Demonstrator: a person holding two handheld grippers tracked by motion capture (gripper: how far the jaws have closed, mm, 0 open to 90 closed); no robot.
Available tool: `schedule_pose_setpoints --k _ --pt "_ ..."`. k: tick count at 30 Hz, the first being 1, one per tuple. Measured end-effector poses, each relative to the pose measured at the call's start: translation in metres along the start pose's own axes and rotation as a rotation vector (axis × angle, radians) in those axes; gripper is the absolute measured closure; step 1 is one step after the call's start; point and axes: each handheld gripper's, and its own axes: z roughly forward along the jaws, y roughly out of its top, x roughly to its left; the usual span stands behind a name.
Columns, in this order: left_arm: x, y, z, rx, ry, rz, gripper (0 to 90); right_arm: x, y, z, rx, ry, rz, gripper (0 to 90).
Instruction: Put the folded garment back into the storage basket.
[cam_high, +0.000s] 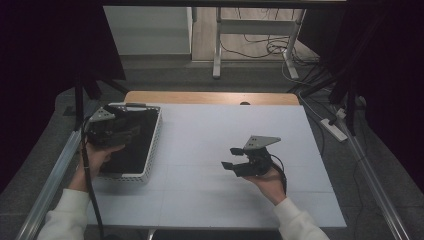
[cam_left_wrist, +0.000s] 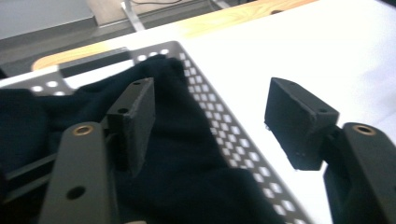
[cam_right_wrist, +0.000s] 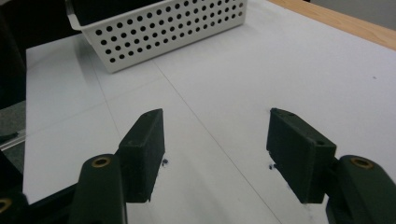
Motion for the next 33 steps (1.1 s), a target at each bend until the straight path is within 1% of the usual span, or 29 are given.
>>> schedule_pose_setpoints --k 4,9,12,14,16,17,19,21,22,25,30,33 --pt "-0.016 -0.005 -0.002 -0.006 -0.016 0.005 29.3 -0.003 -0.010 -0.011 0.014 -0.030 -0.006 35.4" --pt "-0.035 -0.016 0.002 0.007 -0.035 0.012 26.1 -0.009 -0.022 -0.025 0.010 -0.068 0.006 33.9" --pt "-0.048 -0.024 0.007 0.018 -0.049 0.026 25.3 -0.013 -0.028 -0.034 0.005 -0.084 0.016 32.2" --pt "-0.055 -0.027 0.010 0.028 -0.058 0.038 24.9 -0.016 -0.032 -0.040 0.000 -0.098 0.015 31.2" --pt "-0.062 -0.030 0.014 0.038 -0.069 0.048 24.7 -0.018 -0.037 -0.045 -0.004 -0.117 0.026 28.3" --pt "-0.064 -0.031 0.015 0.043 -0.070 0.053 24.7 -0.019 -0.039 -0.047 -0.005 -0.126 0.032 27.3" --pt "-0.070 -0.033 0.018 0.048 -0.058 0.066 24.5 -0.021 -0.043 -0.052 -0.014 -0.122 0.049 26.2" --pt "-0.075 -0.036 0.018 0.049 -0.062 0.072 24.4 -0.022 -0.046 -0.058 -0.014 -0.134 0.053 25.0" --pt "-0.077 -0.037 0.018 0.049 -0.063 0.074 24.4 -0.023 -0.048 -0.060 -0.015 -0.131 0.051 24.3" --pt "-0.082 -0.041 0.017 0.045 -0.071 0.076 24.3 -0.024 -0.055 -0.067 -0.008 -0.151 0.048 23.4" --pt "-0.088 -0.045 0.019 0.050 -0.077 0.087 24.2 -0.025 -0.070 -0.083 0.008 -0.185 0.041 21.9" --pt "-0.090 -0.047 0.021 0.053 -0.085 0.089 24.1 -0.027 -0.078 -0.092 0.007 -0.201 0.054 21.8"
